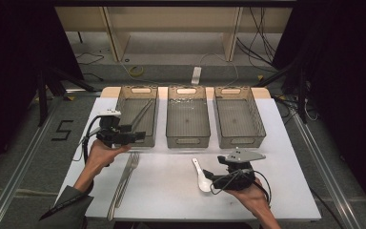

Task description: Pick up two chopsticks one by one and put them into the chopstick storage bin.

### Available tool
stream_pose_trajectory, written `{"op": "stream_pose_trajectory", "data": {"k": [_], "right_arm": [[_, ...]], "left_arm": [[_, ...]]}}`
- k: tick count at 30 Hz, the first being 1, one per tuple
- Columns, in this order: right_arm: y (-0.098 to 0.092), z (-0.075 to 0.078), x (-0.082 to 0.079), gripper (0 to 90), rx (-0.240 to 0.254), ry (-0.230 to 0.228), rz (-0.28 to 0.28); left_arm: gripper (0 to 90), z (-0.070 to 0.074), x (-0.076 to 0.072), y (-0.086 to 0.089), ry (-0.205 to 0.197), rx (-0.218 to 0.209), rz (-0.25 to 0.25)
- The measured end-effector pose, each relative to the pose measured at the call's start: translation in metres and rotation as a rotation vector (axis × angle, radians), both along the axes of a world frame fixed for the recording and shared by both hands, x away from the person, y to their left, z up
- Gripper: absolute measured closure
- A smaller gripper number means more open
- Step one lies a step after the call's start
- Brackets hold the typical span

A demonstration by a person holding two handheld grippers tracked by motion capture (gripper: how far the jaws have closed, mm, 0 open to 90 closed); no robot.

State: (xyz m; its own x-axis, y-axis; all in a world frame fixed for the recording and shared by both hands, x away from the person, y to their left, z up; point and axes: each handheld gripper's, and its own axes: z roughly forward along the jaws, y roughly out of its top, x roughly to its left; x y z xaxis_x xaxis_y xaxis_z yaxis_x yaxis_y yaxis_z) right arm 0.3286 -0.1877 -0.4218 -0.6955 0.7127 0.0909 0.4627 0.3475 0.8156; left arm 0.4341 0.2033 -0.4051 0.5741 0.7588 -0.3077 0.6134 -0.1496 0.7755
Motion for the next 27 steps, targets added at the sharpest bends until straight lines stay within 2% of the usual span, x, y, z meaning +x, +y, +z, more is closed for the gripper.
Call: {"op": "stream_pose_trajectory", "data": {"k": [3,5,9,13,23,27], "right_arm": [[0.004,0.0,0.006,28.2,-0.013,0.015,0.003],[0.006,0.0,0.01,28.2,-0.021,0.027,0.002],[0.009,-0.003,0.018,28.2,-0.034,0.05,0.009],[0.012,-0.005,0.026,28.2,-0.045,0.066,0.011],[0.014,-0.009,0.036,28.0,-0.052,0.111,0.004],[0.018,-0.011,0.039,28.0,-0.067,0.134,0.008]], "left_arm": [[19.9,0.001,-0.008,-0.004,-0.039,0.015,-0.012],[18.6,0.004,-0.013,-0.005,-0.067,-0.008,-0.011],[16.1,0.005,-0.021,-0.01,-0.11,-0.027,-0.051],[15.7,0.004,-0.029,-0.013,-0.116,-0.03,-0.083],[15.6,0.001,-0.041,-0.014,-0.142,-0.021,-0.075],[15.6,0.002,-0.046,-0.014,-0.151,-0.042,-0.082]]}}
